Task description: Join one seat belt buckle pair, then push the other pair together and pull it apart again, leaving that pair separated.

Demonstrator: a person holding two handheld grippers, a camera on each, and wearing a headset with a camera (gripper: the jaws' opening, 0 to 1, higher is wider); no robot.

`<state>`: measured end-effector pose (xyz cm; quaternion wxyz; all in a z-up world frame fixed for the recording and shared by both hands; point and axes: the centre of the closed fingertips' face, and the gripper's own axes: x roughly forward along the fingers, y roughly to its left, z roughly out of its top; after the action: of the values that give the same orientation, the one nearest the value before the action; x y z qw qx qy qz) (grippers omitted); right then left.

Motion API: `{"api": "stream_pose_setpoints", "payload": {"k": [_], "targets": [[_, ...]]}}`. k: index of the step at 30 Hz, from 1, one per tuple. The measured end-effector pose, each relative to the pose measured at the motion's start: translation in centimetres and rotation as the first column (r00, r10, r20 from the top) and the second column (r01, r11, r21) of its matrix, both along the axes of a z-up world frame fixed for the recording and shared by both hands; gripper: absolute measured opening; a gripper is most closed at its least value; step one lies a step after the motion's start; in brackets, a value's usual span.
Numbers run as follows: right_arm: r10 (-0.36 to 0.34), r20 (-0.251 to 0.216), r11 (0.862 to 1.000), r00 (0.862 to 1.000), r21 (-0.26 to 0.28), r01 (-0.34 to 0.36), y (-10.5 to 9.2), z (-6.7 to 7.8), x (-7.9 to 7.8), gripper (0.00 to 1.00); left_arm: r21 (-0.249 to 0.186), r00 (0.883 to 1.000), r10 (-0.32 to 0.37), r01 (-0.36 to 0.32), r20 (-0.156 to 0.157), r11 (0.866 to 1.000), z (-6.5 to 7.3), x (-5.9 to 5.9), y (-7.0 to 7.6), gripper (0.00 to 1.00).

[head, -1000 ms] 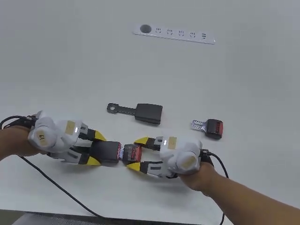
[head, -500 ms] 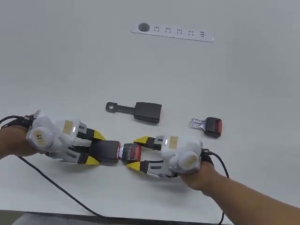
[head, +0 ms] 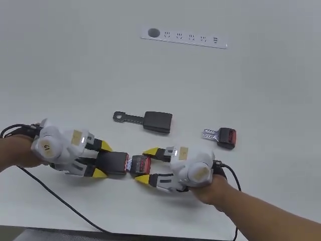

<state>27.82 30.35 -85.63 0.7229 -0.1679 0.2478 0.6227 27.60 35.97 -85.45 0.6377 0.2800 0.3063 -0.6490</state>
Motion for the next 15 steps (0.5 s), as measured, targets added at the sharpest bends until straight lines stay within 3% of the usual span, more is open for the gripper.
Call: {"api": "stream_pose_setpoints", "payload": {"k": [5, 6, 7, 8, 9, 11, 14, 15], "targets": [[-0.007, -0.007, 0.999, 1.000, -0.039, 0.007, -0.1, -0.1, 0.0, 0.38, 0.029, 1.000, -0.010, 0.010, 0.001, 1.000, -0.1, -0.3, -0.5, 0.37], [-0.025, -0.073, 1.000, 0.997, -0.004, 0.024, 0.1, 0.3, -0.5, 0.40, 0.038, 1.000, -0.013, 0.013, 0.006, 0.999, -0.1, -0.3, -0.6, 0.38], [-0.048, -0.111, 0.998, 0.993, 0.035, 0.052, 0.4, 1.0, -0.5, 0.46, 0.063, 1.000, -0.001, 0.001, -0.009, 0.998, -0.2, -0.4, -0.4, 0.39], [-0.070, -0.094, 0.995, 0.993, 0.063, 0.076, 0.4, 1.5, 0.1, 0.51, 0.055, 0.997, 0.041, -0.038, -0.060, 0.998, 0.0, -0.9, -0.7, 0.43], [-0.078, -0.073, 0.995, 0.994, 0.056, 0.082, 0.2, 1.7, 0.4, 0.56, 0.048, 0.998, 0.020, -0.017, -0.060, 0.999, 0.2, -1.0, -0.9, 0.49], [-0.091, -0.073, 0.994, 0.993, 0.059, 0.095, 0.2, 2.1, 0.5, 0.68, 0.069, 0.999, 0.025, -0.022, -0.038, 0.997, 0.3, -1.1, -0.8, 0.66], [-0.097, -0.046, 0.992, 0.994, 0.074, 0.101, -0.3, 2.8, 0.7, 0.74, 0.035, 0.992, 0.117, -0.116, -0.036, 0.993, 1.4, -0.4, -1.3, 0.75], [-0.103, -0.047, 0.992, 0.994, 0.072, 0.106, -0.4, 2.9, 0.8, 0.74, 0.017, 0.990, 0.140, -0.140, -0.019, 0.990, 1.9, 0.2, -1.5, 0.76]]}}
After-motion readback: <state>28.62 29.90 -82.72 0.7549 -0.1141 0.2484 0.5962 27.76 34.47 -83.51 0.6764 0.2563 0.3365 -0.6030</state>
